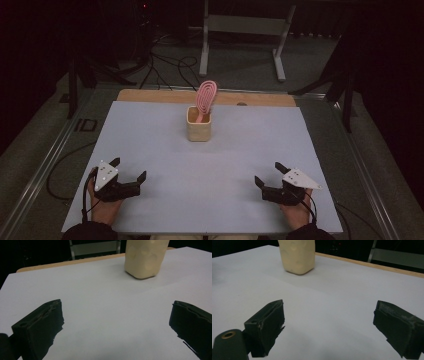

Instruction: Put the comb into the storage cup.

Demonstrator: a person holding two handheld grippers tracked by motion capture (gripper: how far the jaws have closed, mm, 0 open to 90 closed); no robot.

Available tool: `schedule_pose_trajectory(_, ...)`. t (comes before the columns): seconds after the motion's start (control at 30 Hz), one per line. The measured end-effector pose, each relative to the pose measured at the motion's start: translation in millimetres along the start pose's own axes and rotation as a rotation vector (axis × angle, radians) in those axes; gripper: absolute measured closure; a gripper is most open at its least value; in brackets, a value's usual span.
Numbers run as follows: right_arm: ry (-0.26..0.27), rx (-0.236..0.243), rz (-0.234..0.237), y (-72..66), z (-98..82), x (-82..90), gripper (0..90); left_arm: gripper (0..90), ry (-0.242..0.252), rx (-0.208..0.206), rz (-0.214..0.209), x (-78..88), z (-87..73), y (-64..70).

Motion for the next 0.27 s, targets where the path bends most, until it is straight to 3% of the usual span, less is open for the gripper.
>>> schedule_pose_trajectory(0.27,-0.006,-0.001,-0.007,1.2,-1.5,-0.8,10.1,0.1,-0.008,-0.006,0.003,-0.7,-1.1,0.9)
Point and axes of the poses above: each handheld gripper's, and its own axes: x roughly backward along the jaws, z roughly out of its top, y roughly to its right, the point moved 9 cm from there along -x, roughly forward along the jaws, and after that the axes turned 5 degrees about -y, right-handed, at the moved point
